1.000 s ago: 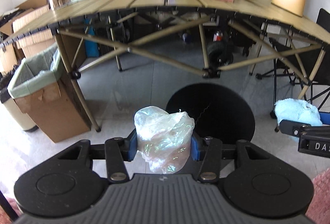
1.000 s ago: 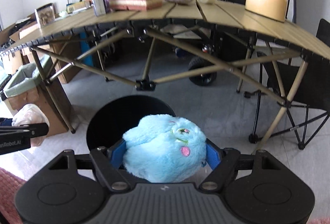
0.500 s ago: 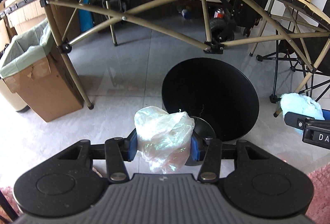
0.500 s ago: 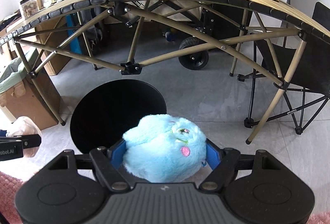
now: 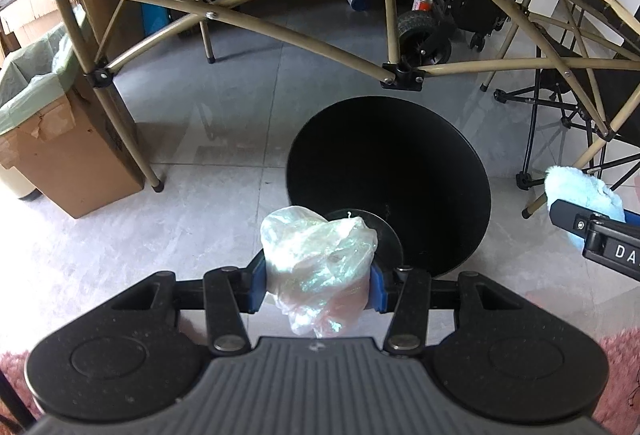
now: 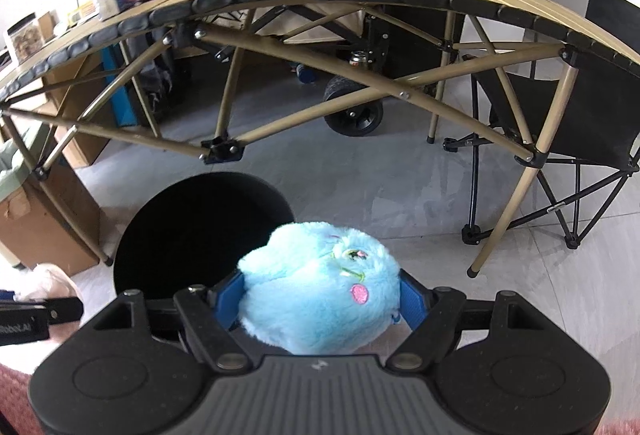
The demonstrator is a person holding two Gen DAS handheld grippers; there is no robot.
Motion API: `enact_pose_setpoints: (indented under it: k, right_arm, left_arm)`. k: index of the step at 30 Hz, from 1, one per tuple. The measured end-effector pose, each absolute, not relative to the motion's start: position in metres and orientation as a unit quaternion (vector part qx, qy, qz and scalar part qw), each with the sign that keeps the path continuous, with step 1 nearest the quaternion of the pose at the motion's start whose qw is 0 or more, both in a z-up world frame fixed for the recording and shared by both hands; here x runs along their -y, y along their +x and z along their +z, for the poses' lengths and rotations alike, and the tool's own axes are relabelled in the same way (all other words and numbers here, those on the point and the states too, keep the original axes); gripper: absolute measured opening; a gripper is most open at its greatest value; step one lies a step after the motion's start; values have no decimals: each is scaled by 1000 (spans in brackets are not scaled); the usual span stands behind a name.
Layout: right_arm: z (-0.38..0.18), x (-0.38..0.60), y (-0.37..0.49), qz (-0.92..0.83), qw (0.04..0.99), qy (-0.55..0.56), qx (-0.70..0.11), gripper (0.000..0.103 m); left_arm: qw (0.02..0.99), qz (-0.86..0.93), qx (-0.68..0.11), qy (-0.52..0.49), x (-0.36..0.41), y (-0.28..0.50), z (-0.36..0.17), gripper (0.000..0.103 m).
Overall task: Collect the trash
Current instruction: 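Carry the bag and blue plush down over the black trash bin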
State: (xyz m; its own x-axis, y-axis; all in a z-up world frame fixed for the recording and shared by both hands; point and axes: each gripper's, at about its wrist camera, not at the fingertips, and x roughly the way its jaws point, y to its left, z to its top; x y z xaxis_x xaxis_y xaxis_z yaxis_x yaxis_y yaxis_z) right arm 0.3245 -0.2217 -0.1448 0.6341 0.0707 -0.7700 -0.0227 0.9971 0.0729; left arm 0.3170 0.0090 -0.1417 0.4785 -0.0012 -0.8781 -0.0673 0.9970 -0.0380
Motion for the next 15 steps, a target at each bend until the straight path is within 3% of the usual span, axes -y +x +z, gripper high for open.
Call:
enact_pose_setpoints:
  k: [15]
  right_arm:
    - [-153, 258, 343, -29, 902, 69, -425, 76]
  left_arm:
    - [846, -12, -532, -35, 47, 374, -148, 49]
